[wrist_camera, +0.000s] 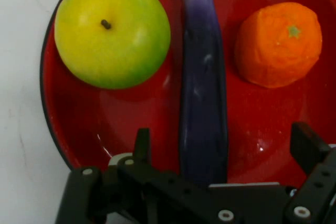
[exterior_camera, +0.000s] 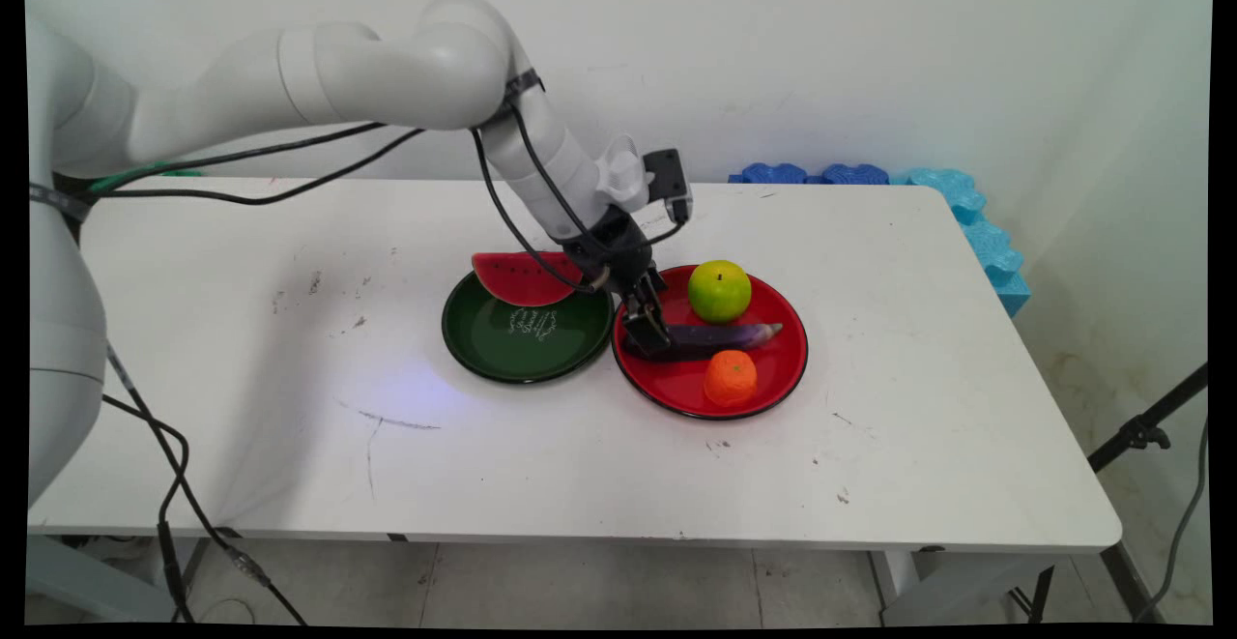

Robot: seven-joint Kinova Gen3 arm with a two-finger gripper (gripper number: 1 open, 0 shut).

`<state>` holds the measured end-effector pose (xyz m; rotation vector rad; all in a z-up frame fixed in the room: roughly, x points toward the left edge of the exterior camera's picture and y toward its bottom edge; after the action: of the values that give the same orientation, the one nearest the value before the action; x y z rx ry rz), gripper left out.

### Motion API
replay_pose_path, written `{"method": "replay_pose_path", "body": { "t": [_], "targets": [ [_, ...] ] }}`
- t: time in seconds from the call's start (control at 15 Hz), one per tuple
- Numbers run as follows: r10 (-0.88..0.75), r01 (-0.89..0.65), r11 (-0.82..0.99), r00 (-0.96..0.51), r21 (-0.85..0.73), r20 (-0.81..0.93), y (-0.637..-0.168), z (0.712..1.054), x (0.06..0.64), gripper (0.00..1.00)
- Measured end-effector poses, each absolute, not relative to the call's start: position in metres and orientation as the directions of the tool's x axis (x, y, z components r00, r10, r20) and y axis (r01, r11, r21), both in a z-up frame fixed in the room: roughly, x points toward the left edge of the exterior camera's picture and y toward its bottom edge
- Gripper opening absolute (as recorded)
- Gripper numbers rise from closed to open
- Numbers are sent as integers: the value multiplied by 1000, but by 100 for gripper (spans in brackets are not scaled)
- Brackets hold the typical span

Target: Pick up the eggplant from the red plate, then place the picked object on the table

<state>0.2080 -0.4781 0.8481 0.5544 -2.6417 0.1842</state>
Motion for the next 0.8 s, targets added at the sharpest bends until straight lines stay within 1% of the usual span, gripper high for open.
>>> {"method": "replay_pose_path", "body": {
  "t": [0.4,0.47,0.8],
  "targets": [
    [-342,-399,916,-833,-45,435,-485,830,200,100],
    [-338,-396,917,-835,-46,434,-485,827,199,0],
    [-314,-372,927,-845,-53,433,-484,818,196,0]
  ]
}}
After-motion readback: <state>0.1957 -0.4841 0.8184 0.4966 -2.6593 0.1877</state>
